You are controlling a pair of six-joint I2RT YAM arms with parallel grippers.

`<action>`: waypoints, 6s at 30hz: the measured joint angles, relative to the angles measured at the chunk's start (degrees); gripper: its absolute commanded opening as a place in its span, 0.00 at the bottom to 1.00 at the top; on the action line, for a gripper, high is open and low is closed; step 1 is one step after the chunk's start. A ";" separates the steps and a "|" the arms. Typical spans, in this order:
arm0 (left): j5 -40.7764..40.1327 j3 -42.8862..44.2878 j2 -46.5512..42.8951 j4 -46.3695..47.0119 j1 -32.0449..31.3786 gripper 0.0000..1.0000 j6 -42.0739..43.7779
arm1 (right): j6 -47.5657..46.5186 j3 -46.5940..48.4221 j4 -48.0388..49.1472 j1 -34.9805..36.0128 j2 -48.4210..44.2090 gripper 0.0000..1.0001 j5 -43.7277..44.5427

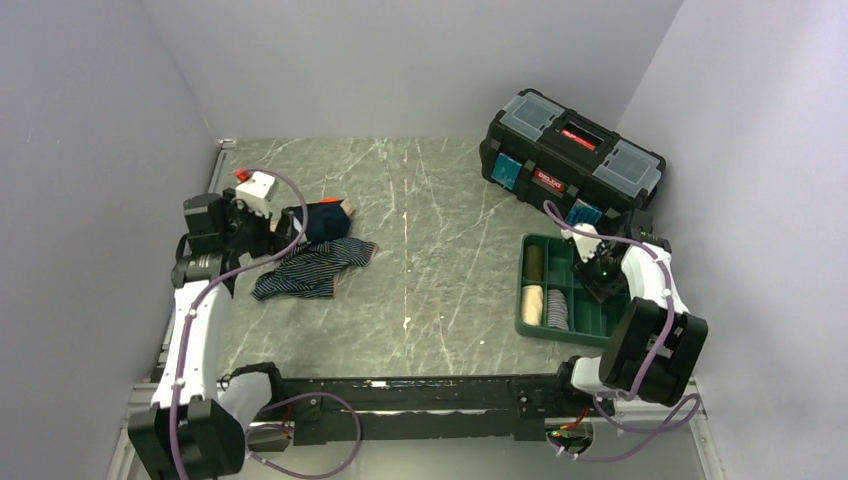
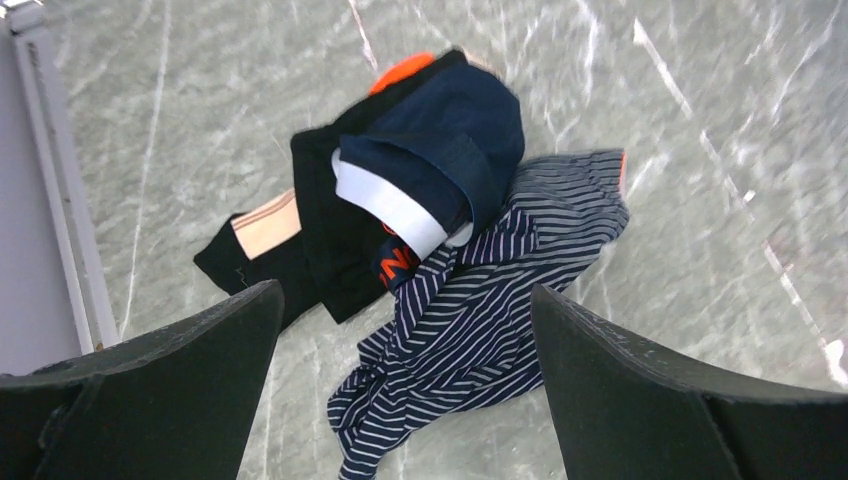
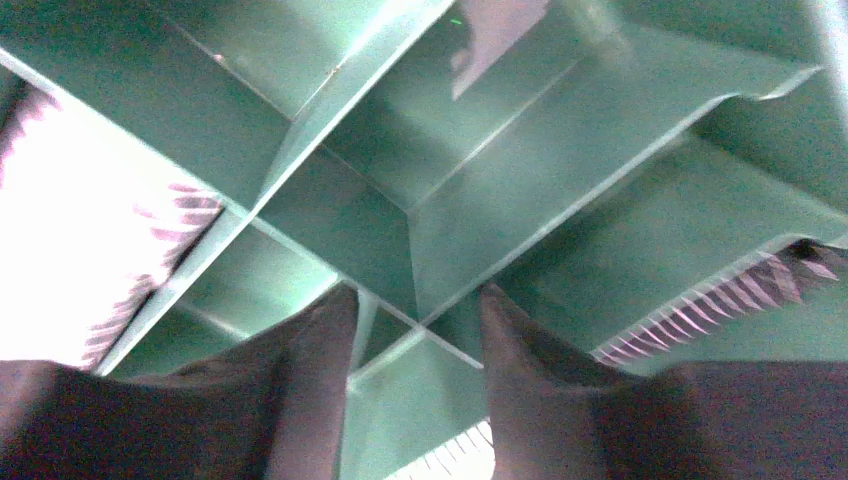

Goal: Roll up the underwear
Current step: Move the storage box to the corner of the board, then move the underwear to the corner of the board, then move the underwear to the center of the board, then flatten out the underwear at the center of the board.

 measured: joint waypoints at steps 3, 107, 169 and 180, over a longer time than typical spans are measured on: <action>-4.04 1.22 5.31 -1.75 -3.91 0.99 3.37 | 1.64 2.67 -0.52 1.29 -0.98 0.80 -3.13; -9.07 1.99 16.22 -9.18 -25.33 0.99 10.23 | 42.51 33.29 18.38 46.38 41.29 0.36 -24.59; 6.71 13.20 36.98 -18.40 -35.76 0.94 6.56 | 29.62 11.37 8.39 43.23 4.26 0.68 -18.67; 6.14 18.95 50.66 -23.21 -44.26 0.63 0.68 | 29.59 11.34 7.74 41.07 0.59 0.68 -18.82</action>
